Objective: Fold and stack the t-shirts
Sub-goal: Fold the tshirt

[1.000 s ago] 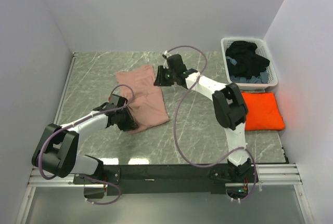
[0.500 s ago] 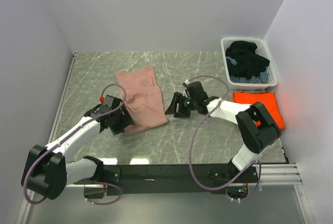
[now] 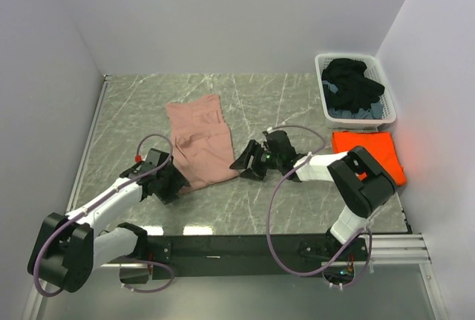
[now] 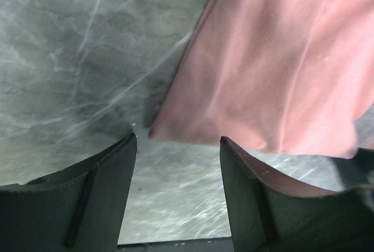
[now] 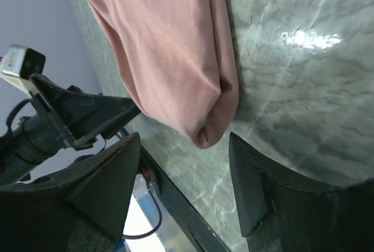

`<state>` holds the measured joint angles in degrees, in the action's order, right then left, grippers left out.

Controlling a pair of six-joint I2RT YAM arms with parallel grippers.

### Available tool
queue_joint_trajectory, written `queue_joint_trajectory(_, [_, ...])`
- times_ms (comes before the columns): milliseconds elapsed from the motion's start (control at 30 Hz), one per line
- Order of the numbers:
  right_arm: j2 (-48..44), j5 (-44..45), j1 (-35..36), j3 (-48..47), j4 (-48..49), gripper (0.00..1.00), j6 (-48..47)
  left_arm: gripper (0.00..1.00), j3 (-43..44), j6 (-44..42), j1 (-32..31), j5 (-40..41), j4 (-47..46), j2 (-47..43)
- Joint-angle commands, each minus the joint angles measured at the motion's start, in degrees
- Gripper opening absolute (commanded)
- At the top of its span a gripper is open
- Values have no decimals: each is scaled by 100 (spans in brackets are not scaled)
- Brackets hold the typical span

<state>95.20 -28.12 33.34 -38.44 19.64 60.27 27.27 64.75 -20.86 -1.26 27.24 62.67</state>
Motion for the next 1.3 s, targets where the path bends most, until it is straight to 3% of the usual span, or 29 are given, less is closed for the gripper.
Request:
queue_joint_trajectory(0, [296, 78, 198, 91, 769, 69, 441, 65, -212, 380, 3, 126, -342, -53])
queue_joint_trajectory(200, [552, 201, 252, 134, 954, 68, 635, 59, -476, 635, 3, 442, -518, -282])
queue_joint_trajectory(467, [605, 412, 252, 196, 919, 56, 609, 44, -538, 671, 47, 442, -659, -221])
queue_joint_trajectory(533, [640, 412, 252, 161, 902, 47, 591, 37, -556, 653, 47, 442, -694, -151])
queue_joint_trajectory(567, [640, 456, 260, 152, 867, 41, 574, 24, -556, 644, 38, 442, -685, -133])
queue_joint_trajectory(600, [623, 483, 243, 143, 823, 34, 539, 17, -538, 618, 47, 451, -651, -115])
queue_joint_trajectory(633, [597, 509, 225, 135, 683, 18, 434, 11, -512, 548, 82, 477, -546, -89])
queue_joint_trajectory(667, [553, 544, 199, 126, 560, 11, 372, 1, -477, 486, 100, 503, -440, -89])
queue_joint_trajectory(733, [342, 676, 85, 56, 253, 0, 66, 1, -310, 224, 248, 582, -221, -106])
queue_joint_trajectory(867, [-158, 808, -135, -120, -846, 0, -506, 1, 50, -190, 477, 680, 622, -115])
queue_joint_trajectory(1033, [-484, 773, -249, -507, -1963, 0, -1262, 1, 490, -516, 461, 216, 1274, -238])
queue_joint_trajectory(1267, [-406, 457, -249, -332, -2737, 0, -1615, 1, -141, -148, 101, -629, 1328, -396])
